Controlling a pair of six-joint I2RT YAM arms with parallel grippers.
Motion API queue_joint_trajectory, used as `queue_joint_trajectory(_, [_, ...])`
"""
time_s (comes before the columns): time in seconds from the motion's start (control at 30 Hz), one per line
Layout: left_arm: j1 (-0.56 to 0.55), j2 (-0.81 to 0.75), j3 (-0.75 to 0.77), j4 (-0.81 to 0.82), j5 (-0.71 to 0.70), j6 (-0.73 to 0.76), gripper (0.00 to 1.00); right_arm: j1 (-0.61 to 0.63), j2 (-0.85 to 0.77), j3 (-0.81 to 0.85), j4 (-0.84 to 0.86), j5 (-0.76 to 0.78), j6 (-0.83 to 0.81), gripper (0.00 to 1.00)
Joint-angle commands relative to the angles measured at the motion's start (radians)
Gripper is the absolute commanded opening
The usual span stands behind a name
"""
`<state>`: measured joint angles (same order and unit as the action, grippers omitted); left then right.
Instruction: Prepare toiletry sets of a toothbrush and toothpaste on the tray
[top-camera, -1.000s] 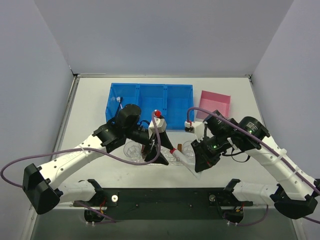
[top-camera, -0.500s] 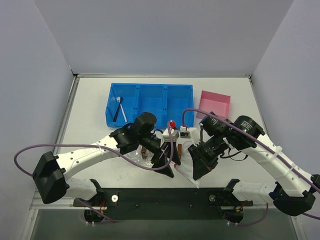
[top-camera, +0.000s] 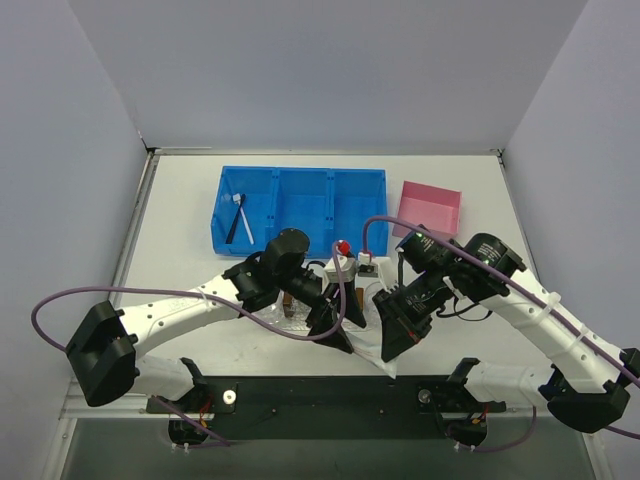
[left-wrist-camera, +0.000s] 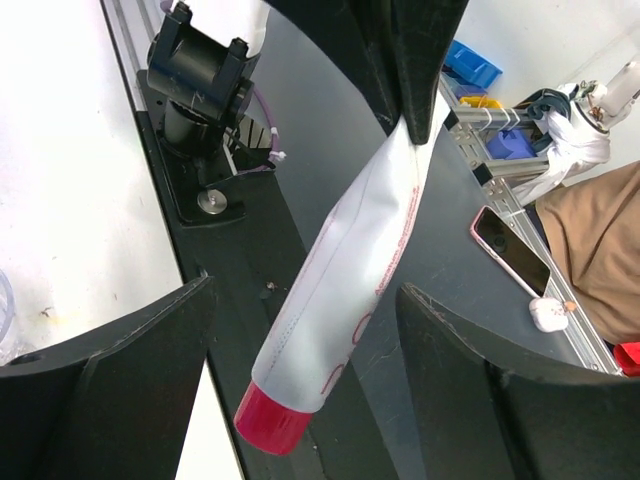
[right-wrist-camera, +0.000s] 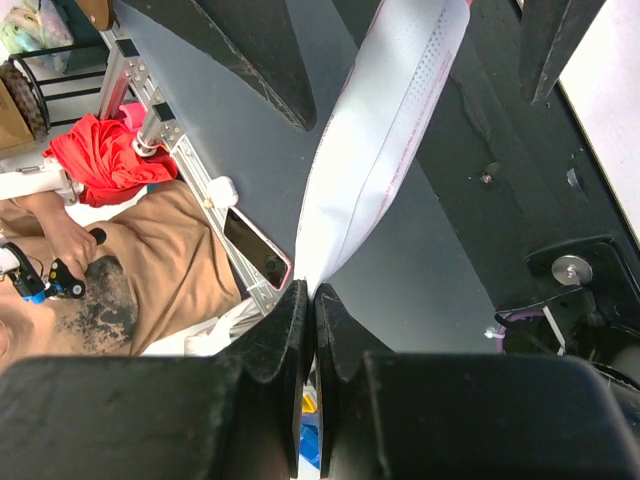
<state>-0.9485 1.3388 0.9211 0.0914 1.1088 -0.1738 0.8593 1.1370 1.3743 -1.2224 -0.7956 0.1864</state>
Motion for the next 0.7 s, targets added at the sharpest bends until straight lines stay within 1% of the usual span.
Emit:
queue_joint_trajectory(0.0, [-0.013, 0.008, -0.001, 0.088, 0.034, -0.073, 0.82, 0.023, -0.017, 0.003, 0.035, -0.050, -0.030, 0.00])
queue_joint_trajectory(0.13, [-0.039, 0.026, -0.002, 0.056, 0.126, -0.075, 0.82, 0.021, -0.014, 0.008, 0.043, -0.054, -0.033, 0.00])
queue_joint_trajectory(0.23, [-0.053, 0.033, -0.002, 0.031, 0.149, -0.076, 0.81, 0.023, -0.014, 0.012, 0.043, -0.053, -0.033, 0.00])
queue_joint_trajectory(0.53, [-0.068, 0.083, 0.016, 0.004, 0.178, -0.085, 0.78, 0.021, -0.005, 0.035, 0.047, -0.059, -0.038, 0.00])
queue_joint_trajectory(0.6, [-0.068, 0.089, 0.016, 0.008, 0.174, -0.095, 0.78, 0.023, -0.010, 0.034, 0.060, -0.060, -0.035, 0.00])
queue_joint_trajectory(0.67, [-0.070, 0.092, 0.007, 0.042, 0.168, -0.115, 0.76, 0.021, -0.019, 0.034, 0.069, -0.054, -0.033, 0.00])
